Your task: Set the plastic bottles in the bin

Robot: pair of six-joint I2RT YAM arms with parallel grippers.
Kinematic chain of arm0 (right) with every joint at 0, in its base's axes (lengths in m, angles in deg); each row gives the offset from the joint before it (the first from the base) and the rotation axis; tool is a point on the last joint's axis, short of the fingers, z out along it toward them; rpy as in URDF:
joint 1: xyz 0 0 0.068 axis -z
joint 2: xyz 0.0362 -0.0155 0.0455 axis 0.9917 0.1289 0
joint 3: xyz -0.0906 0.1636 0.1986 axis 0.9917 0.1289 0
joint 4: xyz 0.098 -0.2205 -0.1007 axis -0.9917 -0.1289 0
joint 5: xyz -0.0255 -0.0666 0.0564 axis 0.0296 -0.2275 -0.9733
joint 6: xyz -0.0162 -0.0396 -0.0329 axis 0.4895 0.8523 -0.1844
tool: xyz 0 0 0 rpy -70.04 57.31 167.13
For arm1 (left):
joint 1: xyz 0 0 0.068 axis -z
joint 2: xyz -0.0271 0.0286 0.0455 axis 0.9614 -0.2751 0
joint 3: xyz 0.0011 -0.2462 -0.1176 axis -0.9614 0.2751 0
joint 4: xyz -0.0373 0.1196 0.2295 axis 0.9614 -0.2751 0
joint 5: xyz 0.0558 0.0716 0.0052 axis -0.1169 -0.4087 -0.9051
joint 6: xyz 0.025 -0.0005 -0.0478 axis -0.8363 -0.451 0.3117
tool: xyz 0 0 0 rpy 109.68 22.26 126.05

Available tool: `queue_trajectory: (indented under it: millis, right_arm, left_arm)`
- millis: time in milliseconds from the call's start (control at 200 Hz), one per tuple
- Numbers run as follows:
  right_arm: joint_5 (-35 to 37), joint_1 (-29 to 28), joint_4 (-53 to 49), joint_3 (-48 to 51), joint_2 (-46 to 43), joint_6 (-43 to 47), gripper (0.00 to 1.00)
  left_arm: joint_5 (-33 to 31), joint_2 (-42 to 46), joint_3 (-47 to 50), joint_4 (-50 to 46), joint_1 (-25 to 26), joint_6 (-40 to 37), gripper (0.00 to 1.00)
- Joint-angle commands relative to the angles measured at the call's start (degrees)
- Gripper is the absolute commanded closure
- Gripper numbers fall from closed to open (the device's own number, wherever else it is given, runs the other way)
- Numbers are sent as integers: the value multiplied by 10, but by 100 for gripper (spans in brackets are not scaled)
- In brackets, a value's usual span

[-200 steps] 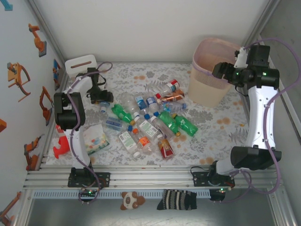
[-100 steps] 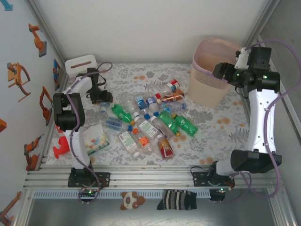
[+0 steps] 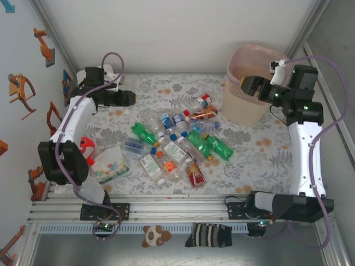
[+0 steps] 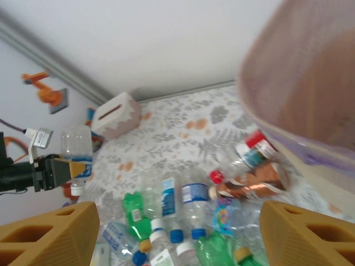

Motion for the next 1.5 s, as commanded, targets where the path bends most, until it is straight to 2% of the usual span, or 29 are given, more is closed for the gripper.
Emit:
queue_trajectory:
  millis: [0, 225, 456, 576, 946, 1182, 1297, 1492]
  right_arm:
    - [-61, -34, 126, 25, -27, -9, 25]
    - [-86, -140, 211, 36, -32, 38, 24]
    - [-110, -226, 290, 30, -20, 40, 24]
    - [-117, -260, 324, 26, -15, 39, 24]
    - [-104, -358, 352, -9, 5, 73, 15]
    - [-78, -417, 333, -17, 18, 103, 12]
    - [-65, -433, 327, -25, 35, 113, 14]
    - [-76, -440, 307, -38, 54, 138, 23]
  left_arm:
    - [96, 60, 32, 85, 12, 13, 52]
    - [197, 150, 92, 236, 49, 86, 52]
    - [279, 218, 146, 399, 123, 125, 54]
    - [296, 241, 158, 450, 161, 125, 54]
    - [301, 245, 141, 460, 256, 92, 53]
    - [299, 235, 132, 442, 278, 74, 53]
    - [306, 228, 128, 441, 283, 67, 53]
    - [317, 223, 123, 434, 286, 54, 53]
